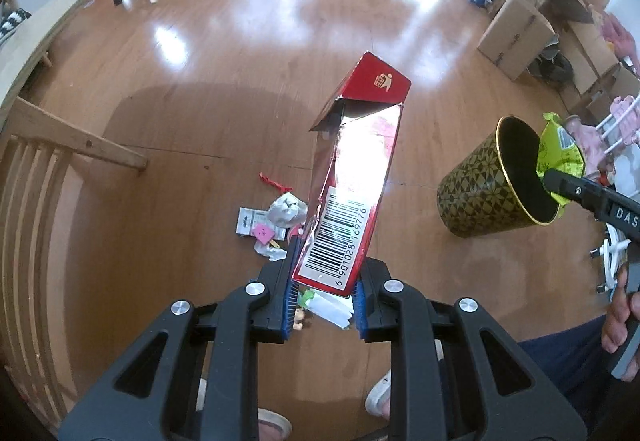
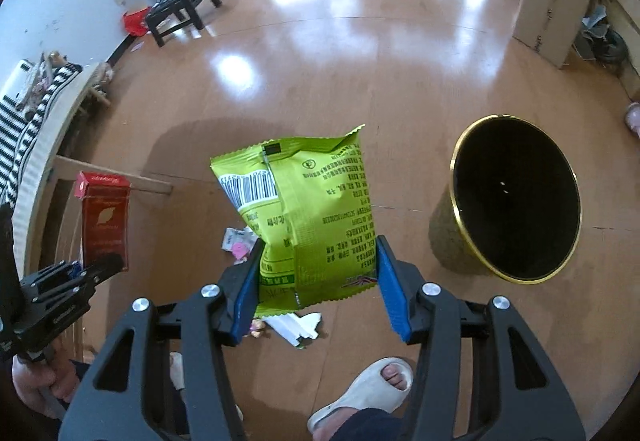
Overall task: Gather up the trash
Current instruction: 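Carry both items to the wastebasket and open both tools to drop them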
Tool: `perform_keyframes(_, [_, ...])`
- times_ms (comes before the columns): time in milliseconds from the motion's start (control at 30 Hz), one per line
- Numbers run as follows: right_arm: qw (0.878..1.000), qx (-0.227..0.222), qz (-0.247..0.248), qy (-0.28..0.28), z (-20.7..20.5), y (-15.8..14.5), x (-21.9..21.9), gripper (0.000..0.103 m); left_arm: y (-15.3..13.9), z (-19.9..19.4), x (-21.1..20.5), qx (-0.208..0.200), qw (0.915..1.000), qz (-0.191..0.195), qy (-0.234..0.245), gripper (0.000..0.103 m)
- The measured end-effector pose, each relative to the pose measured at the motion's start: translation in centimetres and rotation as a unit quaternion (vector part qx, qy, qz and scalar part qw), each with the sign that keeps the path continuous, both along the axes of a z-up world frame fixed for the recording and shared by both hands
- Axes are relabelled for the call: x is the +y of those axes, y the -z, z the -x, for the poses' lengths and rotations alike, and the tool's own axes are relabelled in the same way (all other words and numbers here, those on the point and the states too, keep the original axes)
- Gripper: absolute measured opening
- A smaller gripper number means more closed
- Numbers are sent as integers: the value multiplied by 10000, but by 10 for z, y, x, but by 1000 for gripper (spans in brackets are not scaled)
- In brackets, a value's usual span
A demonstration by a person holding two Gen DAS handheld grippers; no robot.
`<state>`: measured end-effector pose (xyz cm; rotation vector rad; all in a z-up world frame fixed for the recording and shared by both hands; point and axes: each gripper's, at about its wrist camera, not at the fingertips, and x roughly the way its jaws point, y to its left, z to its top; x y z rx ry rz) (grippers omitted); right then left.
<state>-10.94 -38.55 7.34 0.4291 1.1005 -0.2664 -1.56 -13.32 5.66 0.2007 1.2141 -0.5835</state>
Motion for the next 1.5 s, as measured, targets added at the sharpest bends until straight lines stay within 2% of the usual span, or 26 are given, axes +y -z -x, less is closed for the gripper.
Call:
perform_keyframes(200, [9993, -130, -87, 326, 7, -5, -24, 53, 7, -2, -14, 156, 9998, 21, 142, 22])
perform_keyframes(333, [9957, -171, -146, 902, 27, -11, -66, 53, 3, 5, -53, 105, 9986, -11, 518, 22])
perform_keyframes(467, [9877, -195, -322, 1514, 49, -10, -120, 53, 3, 24, -124, 232, 9937, 112, 1088, 22])
perform_keyframes(567, [9786, -140, -469, 1996, 63, -5, -158, 53, 14, 41, -196, 563, 9863, 226, 1534, 22])
perform_keyframes(667, [9691, -66, -723, 2359, 76, 8, -186, 53, 29, 51, -245, 919, 9802, 320, 1726, 22])
perform_keyframes(733, [9637, -9, -875, 2524, 82, 18, -199, 53, 41, 56, -276, 1108, 9768, 372, 1796, 22])
perform_keyframes(867, [9563, 76, -1041, 2731, 90, 32, -220, 53, 61, 66, -316, 1211, 9723, 385, 1962, 22])
perform_keyframes(933, [9533, 63, -1081, 2818, 93, 35, -229, 53, 74, 66, -327, 1388, 9714, 394, 1887, 22])
perform_keyframes(1167, [9493, 80, -1066, 2955, 94, 36, -238, 54, 94, 62, -349, 1345, 9740, 332, 1793, 22])
perform_keyframes(1233, [9480, 86, -1073, 2994, 94, 35, -238, 71, 94, 57, -354, 1341, 9750, 356, 1734, 38])
perform_keyframes(1267, [9467, 31, -1067, 3039, 95, 33, -236, 85, 94, 54, -354, 1359, 9750, 419, 1705, 60])
perform_keyframes(1300, [9461, -6, -1028, 3070, 95, 30, -236, 89, 93, 52, -352, 1322, 9758, 485, 1673, 71])
perform_keyframes(1367, [9457, -33, -898, 3125, 98, 26, -236, 89, 90, 49, -349, 1230, 9775, 522, 1630, 72])
perform_keyframes(1500, [9451, -111, -879, 3146, 96, 20, -232, 89, 89, 41, -332, 1327, 9776, 527, 1548, 73])
